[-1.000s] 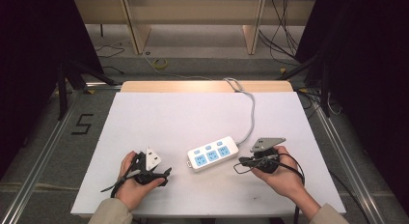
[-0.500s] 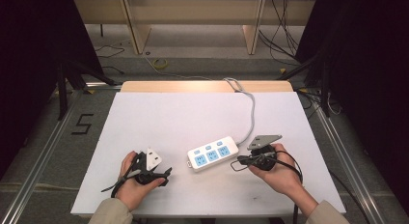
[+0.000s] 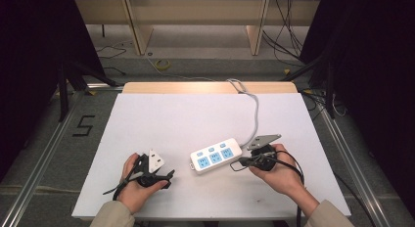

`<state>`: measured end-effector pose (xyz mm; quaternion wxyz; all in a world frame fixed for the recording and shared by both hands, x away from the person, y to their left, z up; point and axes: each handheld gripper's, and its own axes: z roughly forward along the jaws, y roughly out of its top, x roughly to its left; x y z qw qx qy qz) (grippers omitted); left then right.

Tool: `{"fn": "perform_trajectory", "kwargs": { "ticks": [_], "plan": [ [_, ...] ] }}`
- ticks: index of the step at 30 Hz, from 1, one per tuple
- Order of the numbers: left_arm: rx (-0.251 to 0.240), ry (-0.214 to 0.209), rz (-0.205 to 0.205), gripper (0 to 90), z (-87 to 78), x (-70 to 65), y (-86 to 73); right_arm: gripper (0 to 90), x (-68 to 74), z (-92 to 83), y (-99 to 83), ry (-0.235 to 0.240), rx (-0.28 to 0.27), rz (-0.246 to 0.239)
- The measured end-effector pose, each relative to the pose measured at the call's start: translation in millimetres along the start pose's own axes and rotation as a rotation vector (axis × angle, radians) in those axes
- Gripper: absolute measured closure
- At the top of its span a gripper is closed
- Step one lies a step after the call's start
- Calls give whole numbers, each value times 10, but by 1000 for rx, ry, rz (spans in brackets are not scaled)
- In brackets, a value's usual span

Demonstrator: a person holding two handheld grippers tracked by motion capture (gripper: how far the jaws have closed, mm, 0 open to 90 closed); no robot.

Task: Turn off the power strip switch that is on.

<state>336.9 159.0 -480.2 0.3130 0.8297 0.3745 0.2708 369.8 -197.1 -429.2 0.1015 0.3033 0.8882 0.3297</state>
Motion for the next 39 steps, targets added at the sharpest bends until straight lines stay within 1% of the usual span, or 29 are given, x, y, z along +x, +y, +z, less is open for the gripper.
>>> {"fn": "perform_trajectory", "kwargs": {
  "ticks": [9, 27, 32, 33, 37, 38, 39],
  "plan": [
    [0, -2, 0, 168, 1, -3, 3, 900, 0, 25, 65, 0, 14, -10],
    [-2, -1, 2, 168, 0, -2, 9, 900, -1, 68, 188, 2, 42, -12],
    [-4, -2, -2, 168, 1, -4, 9, 900, -7, 84, 211, 4, 45, -17],
    [-2, -1, 3, 168, -1, -2, 9, 900, -7, 87, 215, 3, 48, -17],
    [-4, -1, 2, 168, 0, -4, 10, 900, -8, 104, 227, 4, 51, -22],
    [-3, -1, 2, 168, 0, -5, 10, 900, -3, 106, 233, 3, 53, -17],
    [-3, -1, 3, 167, 0, -5, 11, 900, -6, 108, 237, 6, 56, -23]
  ]
}}
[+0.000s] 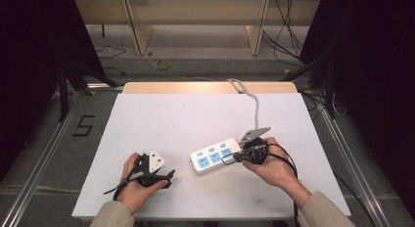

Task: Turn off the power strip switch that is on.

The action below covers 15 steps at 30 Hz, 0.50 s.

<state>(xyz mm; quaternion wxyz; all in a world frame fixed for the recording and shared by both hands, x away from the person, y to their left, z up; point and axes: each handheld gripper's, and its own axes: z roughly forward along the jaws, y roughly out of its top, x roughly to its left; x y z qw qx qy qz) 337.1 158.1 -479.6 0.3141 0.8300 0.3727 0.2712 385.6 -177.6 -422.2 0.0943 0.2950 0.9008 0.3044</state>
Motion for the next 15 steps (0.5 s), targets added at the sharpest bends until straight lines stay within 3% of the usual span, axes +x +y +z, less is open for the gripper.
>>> {"fn": "perform_trajectory", "kwargs": {
  "ticks": [15],
  "plan": [
    [0, 0, 1, 168, 3, -2, 3, 900, 22, 65, 82, 3, 12, -5]
  ]
}}
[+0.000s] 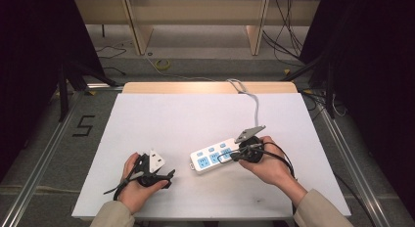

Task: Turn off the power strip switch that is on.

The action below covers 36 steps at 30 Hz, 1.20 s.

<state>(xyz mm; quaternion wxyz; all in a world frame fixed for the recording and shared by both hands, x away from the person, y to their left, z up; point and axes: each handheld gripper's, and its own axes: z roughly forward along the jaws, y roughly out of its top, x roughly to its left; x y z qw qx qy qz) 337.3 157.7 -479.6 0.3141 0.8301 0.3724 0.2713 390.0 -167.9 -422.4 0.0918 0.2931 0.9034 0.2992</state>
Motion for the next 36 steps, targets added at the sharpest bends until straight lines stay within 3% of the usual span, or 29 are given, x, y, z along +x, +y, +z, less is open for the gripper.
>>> {"fn": "perform_trajectory", "kwargs": {
  "ticks": [36],
  "plan": [
    [-4, -1, 2, 168, 5, -8, 6, 900, 63, 150, 212, 14, 28, -19]
  ]
}}
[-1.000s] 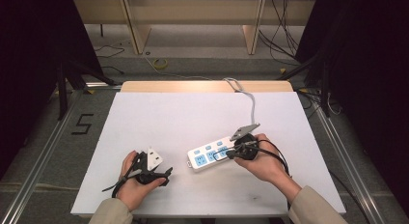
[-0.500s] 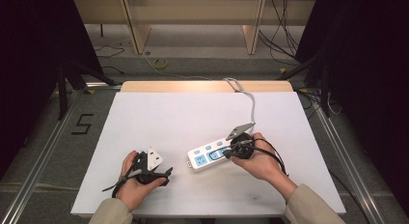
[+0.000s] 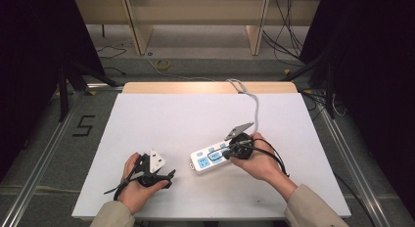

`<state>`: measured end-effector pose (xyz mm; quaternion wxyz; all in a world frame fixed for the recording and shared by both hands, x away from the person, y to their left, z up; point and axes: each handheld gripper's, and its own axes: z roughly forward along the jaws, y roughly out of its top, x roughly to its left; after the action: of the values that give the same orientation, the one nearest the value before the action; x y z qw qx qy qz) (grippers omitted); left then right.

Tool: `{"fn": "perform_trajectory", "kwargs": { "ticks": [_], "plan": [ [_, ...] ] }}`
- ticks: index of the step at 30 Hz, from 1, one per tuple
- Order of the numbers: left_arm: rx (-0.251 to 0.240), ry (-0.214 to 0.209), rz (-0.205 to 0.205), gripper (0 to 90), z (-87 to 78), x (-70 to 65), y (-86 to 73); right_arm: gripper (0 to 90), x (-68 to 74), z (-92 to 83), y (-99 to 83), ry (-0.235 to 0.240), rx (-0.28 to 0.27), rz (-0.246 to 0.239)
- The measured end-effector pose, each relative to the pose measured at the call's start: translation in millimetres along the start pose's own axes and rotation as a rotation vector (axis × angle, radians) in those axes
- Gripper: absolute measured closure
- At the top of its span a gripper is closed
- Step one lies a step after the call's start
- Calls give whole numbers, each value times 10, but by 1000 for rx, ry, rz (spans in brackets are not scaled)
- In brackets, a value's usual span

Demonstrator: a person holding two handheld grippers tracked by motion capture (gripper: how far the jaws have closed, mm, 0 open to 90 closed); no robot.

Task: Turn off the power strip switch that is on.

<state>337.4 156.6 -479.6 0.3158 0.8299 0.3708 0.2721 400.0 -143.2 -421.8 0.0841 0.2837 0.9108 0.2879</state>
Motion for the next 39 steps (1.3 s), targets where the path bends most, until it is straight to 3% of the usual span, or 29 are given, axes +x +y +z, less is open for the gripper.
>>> {"fn": "perform_trajectory", "kwargs": {
  "ticks": [39],
  "plan": [
    [-1, -3, 2, 168, 6, -14, 3, 900, 66, 149, 238, 18, 23, -11]
  ]
}}
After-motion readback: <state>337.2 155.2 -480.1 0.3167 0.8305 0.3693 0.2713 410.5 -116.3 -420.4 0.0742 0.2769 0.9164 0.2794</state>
